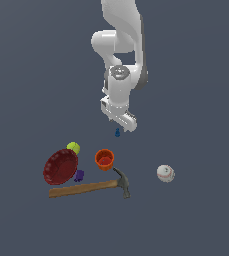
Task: Pick up a designated object from a clutter of objects.
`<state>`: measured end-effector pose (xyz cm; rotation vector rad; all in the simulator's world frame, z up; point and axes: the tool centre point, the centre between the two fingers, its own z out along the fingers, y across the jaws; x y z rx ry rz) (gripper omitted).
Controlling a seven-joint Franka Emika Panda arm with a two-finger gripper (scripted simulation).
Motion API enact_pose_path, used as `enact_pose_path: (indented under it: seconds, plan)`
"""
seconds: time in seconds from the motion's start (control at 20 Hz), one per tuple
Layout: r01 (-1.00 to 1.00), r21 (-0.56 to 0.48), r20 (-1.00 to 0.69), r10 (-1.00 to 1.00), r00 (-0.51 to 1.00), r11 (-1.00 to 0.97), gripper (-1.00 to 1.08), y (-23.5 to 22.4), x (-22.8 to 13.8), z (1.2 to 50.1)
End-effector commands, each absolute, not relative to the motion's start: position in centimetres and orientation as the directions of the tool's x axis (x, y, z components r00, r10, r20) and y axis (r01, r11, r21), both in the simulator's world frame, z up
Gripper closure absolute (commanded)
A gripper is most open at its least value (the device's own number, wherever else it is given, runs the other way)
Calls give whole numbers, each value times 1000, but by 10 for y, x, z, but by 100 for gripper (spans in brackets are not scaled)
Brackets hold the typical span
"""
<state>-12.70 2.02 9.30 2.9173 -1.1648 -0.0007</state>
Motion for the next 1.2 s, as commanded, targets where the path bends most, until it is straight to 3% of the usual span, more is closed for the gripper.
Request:
enact_pose_path:
  seconds: [0.0,1.15]
  plan:
    - [-689,0,0,-689,725,-725,-92,20,-127,91]
    - [-692,0,0,-692,722,-722,-92,20,-128,43]
